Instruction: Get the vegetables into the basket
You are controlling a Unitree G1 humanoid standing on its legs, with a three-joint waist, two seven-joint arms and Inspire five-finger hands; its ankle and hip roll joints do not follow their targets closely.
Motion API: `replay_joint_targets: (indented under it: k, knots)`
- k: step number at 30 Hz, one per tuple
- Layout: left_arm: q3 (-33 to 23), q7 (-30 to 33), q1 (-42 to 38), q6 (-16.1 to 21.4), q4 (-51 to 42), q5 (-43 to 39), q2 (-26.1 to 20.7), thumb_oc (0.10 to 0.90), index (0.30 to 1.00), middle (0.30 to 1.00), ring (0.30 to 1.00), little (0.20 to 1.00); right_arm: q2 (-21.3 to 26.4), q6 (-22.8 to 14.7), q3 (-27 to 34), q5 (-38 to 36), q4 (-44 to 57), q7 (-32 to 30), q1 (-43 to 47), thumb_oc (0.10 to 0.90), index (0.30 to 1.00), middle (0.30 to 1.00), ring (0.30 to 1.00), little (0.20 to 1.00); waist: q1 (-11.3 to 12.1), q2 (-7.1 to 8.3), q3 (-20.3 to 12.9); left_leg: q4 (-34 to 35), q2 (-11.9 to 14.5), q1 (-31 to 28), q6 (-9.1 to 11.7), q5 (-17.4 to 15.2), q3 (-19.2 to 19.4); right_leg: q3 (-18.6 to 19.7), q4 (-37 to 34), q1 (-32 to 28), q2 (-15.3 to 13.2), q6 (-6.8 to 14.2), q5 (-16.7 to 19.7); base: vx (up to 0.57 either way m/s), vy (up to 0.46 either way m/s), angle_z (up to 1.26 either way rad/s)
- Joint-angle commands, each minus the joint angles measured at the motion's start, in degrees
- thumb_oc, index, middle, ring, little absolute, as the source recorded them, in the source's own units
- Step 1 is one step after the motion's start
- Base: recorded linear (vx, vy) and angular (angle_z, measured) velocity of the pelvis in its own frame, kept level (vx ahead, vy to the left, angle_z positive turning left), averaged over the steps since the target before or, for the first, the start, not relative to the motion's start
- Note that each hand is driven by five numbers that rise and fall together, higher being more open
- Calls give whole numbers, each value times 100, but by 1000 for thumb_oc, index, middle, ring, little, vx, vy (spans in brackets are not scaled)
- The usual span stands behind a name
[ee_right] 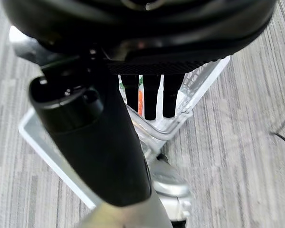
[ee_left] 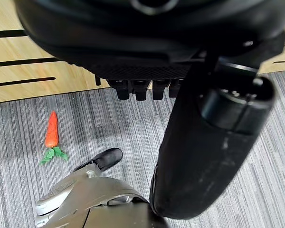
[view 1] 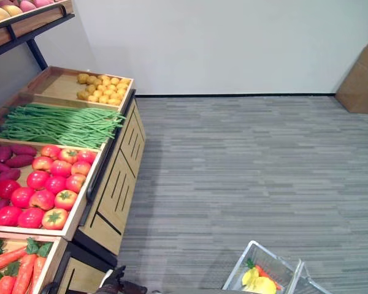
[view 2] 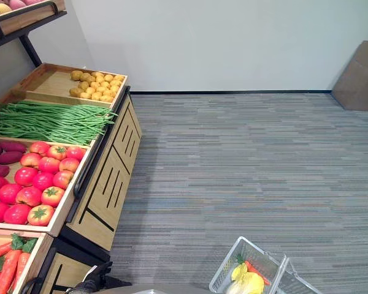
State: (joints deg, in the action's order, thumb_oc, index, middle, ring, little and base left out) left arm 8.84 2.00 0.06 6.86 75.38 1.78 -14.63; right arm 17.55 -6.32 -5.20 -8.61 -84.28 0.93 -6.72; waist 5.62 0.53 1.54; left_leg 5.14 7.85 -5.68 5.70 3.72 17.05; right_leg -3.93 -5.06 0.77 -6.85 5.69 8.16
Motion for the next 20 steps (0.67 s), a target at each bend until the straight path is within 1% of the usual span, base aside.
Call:
replay_joint_targets:
  k: [1,9,20]
  knots:
    - [22,-212,-6,-118,474,129,147,900,1000,1000,1000,1000,3,105,-86,295,-293,333,122,900,1000,1000,1000,1000,8,156,245,-14,19,60,155,52,13,-348,74,-247,-210,271,-172,0,0,0]
    - [32,-322,21,-177,561,-70,255,900,1000,1000,1000,1000,-130,125,-247,274,-232,520,92,900,1000,1000,1000,1000,-23,146,228,-14,-5,50,145,22,-8,-370,103,-253,-235,278,-183,0,0,0]
    - [48,-389,-8,-178,582,-363,357,900,1000,1000,1000,1000,-210,109,-414,238,-94,517,224,900,1000,1000,1000,1000,-30,105,240,-14,-47,-37,113,-33,-18,-316,178,-275,-254,262,-235,0,0,0]
